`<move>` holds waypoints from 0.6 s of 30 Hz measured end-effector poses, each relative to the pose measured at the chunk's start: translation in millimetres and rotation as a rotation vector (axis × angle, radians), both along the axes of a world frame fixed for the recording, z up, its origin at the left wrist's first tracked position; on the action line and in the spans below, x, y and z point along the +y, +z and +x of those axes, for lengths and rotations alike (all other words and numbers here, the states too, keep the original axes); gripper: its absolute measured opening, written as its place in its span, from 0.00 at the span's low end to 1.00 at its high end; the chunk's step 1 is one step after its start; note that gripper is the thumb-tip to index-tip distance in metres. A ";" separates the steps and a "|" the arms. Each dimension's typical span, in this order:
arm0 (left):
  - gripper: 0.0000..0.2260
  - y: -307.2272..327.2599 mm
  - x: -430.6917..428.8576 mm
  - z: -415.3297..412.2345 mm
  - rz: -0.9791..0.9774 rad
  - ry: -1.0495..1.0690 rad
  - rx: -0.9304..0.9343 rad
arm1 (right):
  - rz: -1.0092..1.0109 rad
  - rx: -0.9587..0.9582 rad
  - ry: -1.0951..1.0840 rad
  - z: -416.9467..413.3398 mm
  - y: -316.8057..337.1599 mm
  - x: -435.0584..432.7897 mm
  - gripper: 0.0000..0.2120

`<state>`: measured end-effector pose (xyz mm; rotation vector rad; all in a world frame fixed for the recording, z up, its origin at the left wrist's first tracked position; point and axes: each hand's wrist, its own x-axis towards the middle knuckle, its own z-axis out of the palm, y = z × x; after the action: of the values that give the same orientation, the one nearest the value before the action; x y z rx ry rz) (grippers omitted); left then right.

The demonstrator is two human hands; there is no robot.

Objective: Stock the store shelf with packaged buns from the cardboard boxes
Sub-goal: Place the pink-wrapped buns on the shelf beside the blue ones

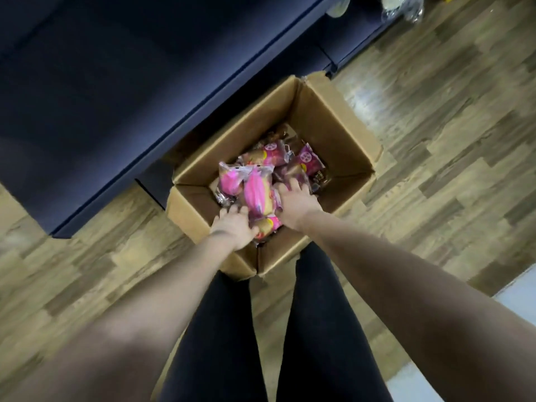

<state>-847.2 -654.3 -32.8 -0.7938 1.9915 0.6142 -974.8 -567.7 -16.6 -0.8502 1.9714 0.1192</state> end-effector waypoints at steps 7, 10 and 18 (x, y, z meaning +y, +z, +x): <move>0.37 -108.8 6.1 -20.0 0.005 0.324 0.001 | -0.079 0.107 0.126 -30.9 -116.6 -20.4 0.31; 0.43 -150.7 2.4 -39.5 -0.017 0.544 0.057 | -0.136 0.098 0.131 -50.0 -159.1 -44.6 0.31; 0.45 -215.8 27.5 -77.8 -0.223 0.715 0.126 | -0.054 0.106 0.475 -84.2 -245.3 -85.3 0.43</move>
<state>-925.0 -626.8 -248.6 -1.6694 1.8821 0.8639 -1059.1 -653.0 -261.9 -1.3596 1.8406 0.3946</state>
